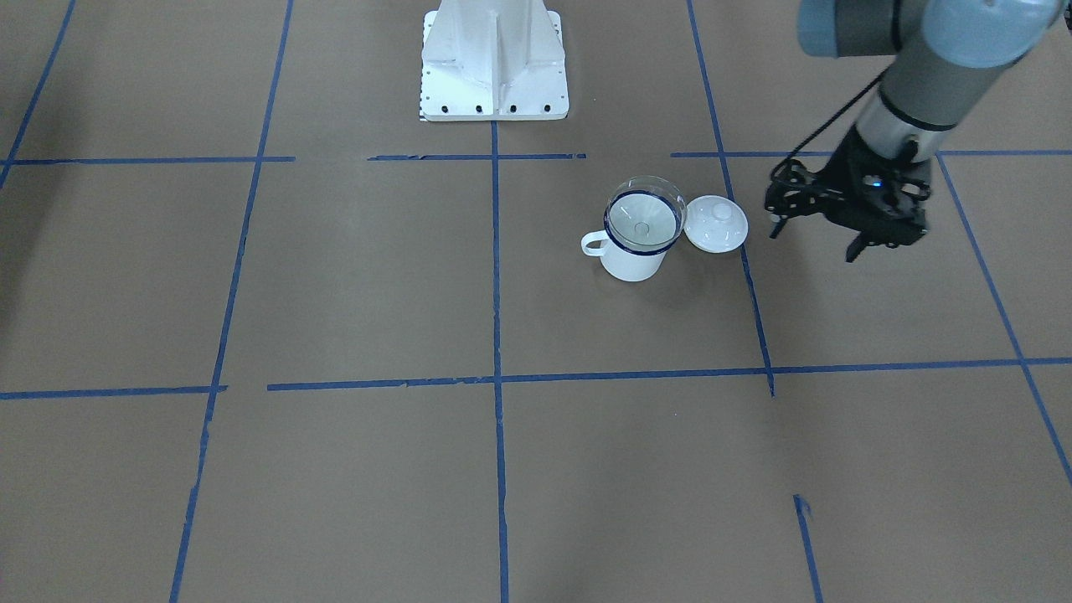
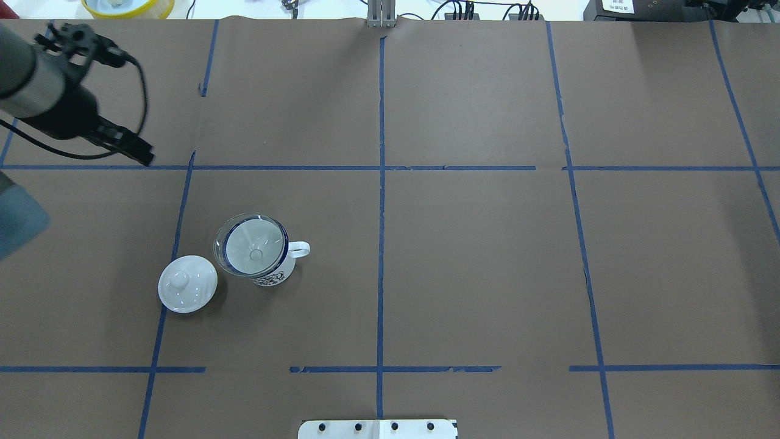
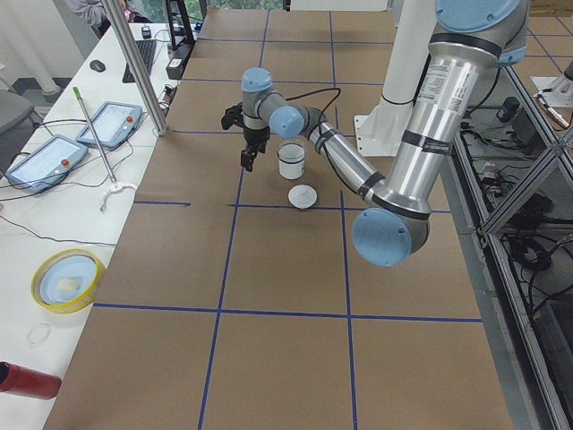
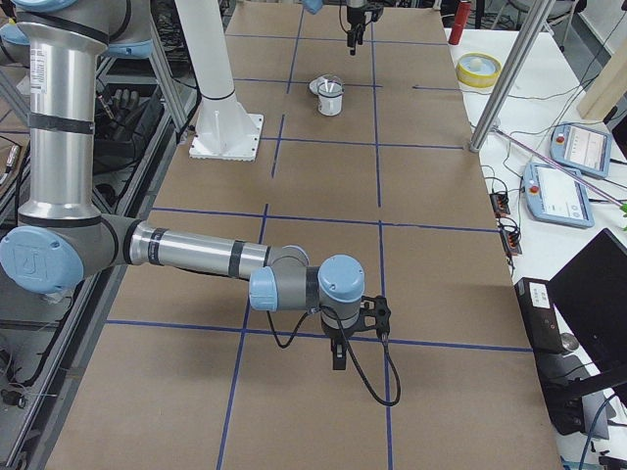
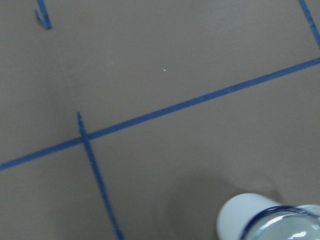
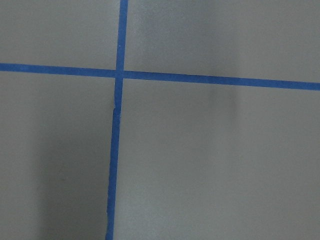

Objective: Place funnel on cup

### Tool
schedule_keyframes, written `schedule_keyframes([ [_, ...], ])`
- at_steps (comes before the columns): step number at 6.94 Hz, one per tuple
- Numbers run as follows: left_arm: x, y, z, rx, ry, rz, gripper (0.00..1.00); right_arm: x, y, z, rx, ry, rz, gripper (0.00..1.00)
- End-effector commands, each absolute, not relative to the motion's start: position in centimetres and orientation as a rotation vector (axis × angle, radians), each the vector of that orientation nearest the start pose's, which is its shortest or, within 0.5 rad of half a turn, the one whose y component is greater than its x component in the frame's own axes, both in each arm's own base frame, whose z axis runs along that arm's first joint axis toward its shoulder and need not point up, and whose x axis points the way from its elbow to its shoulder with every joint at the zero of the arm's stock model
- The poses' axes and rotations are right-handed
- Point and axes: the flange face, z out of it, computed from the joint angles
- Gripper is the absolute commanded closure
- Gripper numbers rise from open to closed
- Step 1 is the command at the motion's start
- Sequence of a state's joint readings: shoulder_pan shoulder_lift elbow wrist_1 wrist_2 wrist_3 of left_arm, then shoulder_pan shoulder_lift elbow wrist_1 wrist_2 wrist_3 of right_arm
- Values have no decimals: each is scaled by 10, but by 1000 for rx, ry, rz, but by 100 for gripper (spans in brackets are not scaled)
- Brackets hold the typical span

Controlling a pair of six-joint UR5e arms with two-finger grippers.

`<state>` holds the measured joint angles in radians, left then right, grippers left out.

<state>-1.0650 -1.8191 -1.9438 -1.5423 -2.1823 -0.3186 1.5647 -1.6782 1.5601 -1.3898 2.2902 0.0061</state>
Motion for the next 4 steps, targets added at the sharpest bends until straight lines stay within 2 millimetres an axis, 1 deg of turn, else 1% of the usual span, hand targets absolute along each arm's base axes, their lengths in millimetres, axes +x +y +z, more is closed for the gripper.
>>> schedule_keyframes([
  [1, 42, -531, 498, 276, 696, 407, 0, 65, -449, 700, 56, -720, -23, 0],
  [2, 2, -508, 566, 174, 684, 312, 0, 65, -449, 700, 56, -720, -23, 0],
  [3, -8, -500, 606, 101, 683, 270, 0, 65, -449, 700, 56, -720, -23, 0],
  [4, -45, -488, 626, 96, 680, 201, 0, 65, -449, 700, 56, -720, -23, 0],
])
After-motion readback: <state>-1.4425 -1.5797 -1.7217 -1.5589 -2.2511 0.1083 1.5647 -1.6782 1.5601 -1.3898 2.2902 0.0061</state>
